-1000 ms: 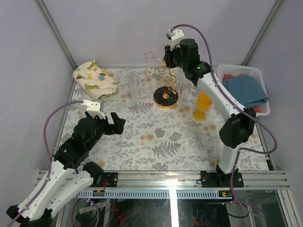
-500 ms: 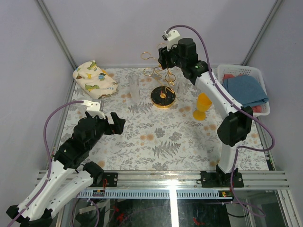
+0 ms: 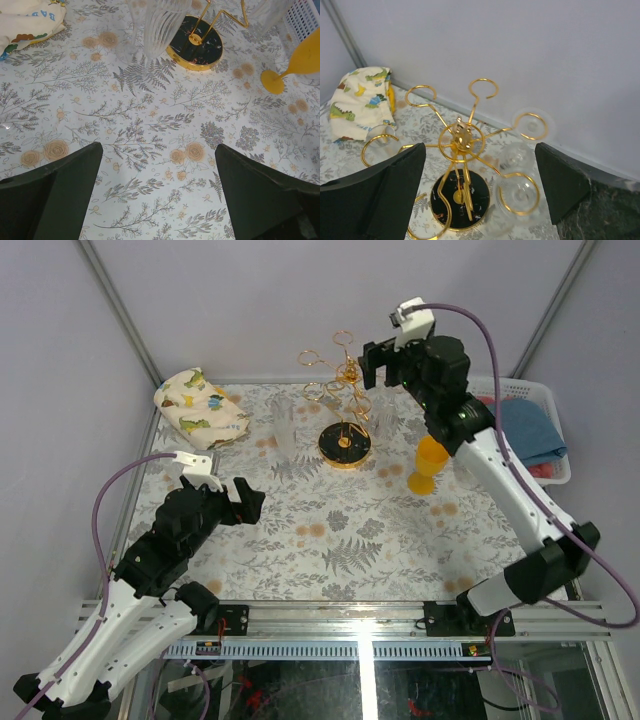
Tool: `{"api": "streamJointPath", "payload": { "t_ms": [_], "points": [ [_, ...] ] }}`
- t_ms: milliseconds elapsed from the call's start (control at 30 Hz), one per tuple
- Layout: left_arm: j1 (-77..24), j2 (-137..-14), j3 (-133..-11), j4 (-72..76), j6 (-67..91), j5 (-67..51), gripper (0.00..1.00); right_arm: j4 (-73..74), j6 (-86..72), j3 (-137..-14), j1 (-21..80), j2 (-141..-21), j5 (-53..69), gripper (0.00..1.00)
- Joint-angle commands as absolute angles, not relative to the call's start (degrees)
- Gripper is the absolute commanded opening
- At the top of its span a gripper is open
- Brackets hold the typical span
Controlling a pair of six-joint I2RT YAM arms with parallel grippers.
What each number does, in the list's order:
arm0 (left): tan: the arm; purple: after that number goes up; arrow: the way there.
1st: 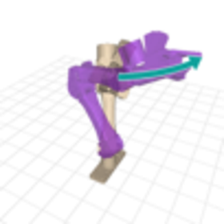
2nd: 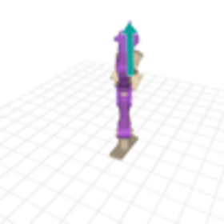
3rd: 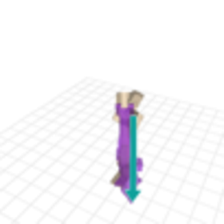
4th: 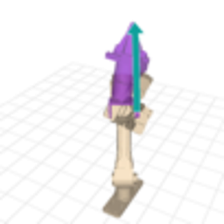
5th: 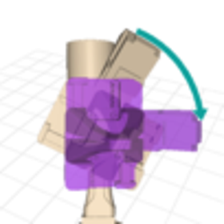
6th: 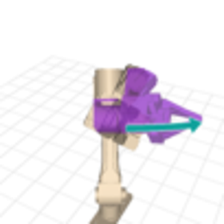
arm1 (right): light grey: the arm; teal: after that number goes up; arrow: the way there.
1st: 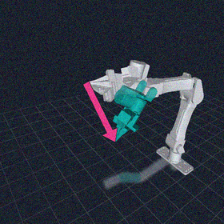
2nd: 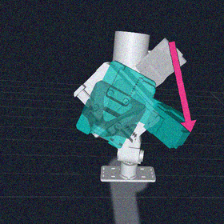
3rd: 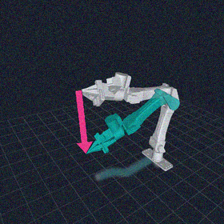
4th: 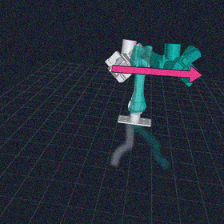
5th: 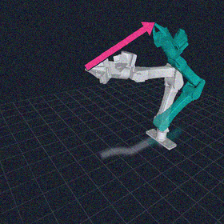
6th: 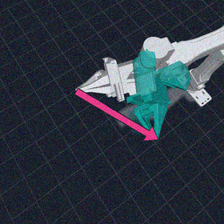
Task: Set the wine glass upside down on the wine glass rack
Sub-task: Adjust the wine rack at the center of the board.
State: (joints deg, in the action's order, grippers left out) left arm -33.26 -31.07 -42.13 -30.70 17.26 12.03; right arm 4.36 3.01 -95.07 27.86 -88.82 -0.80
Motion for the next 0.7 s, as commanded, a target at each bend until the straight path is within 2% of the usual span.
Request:
{"api": "streamJointPath", "payload": {
  "t_ms": [0,300,433,667],
  "points": [
    [-33.1,-31.2,-41.6,-29.8,17.3,12.7,0.95,-4.3,3.0,-86.2,28.1,-80.3,-9.4,0.99],
    [-33.0,-30.8,-41.6,-29.8,17.4,12.8,0.95,-3.0,-3.0,-68.0,28.1,-65.3,-16.8,0.99],
    [-33.0,-30.8,-41.6,-29.9,17.3,12.8,0.95,-3.4,-4.0,-60.3,28.2,-60.9,-16.4,0.99],
    [-33.1,-31.3,-41.7,-29.9,17.3,12.4,0.95,9.7,-8.4,-58.4,28.2,-59.4,-19.3,0.99]
  ]
}}
